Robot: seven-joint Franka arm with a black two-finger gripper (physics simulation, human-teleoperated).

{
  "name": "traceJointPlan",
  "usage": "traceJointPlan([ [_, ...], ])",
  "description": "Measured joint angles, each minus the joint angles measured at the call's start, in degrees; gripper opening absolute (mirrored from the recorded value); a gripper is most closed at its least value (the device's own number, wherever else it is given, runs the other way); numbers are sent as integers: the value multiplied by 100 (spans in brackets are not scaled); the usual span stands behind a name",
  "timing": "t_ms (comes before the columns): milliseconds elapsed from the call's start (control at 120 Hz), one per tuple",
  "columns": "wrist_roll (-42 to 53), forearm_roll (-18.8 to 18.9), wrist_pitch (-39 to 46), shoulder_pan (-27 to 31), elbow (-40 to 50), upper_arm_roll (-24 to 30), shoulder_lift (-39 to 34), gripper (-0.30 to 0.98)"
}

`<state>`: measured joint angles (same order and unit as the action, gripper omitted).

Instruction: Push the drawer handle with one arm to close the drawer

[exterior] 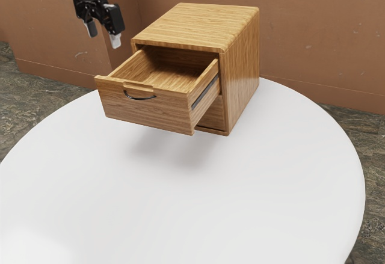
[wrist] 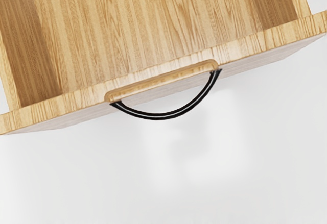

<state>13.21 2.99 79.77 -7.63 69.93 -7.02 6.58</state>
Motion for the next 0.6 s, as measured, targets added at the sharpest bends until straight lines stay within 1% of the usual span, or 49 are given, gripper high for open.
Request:
traceJointPlan([
  [83, -3, -7, 9, -13, 22, -14, -24, 69],
  [142, -7, -10, 15, -23, 287, -19, -307, 69],
  [208, -12, -17, 77, -55, 1076, -7, -1087, 69],
  [292, -24, -23, 377, -25, 2427, 19, -2212, 69],
  [342, -60, -27, 497, -15, 3021, 72, -2709, 68],
  [400, -171, -27, 612, -18, 3566, 176, -3128, 54],
  [492, -434, -28, 888, -19, 4228, 247, -3303, 28],
  [542, -586, -30, 1095, -19, 4515, 252, -3308, 18],
  [600, -750, -30, 1315, -19, 4677, 249, -3207, 10],
])
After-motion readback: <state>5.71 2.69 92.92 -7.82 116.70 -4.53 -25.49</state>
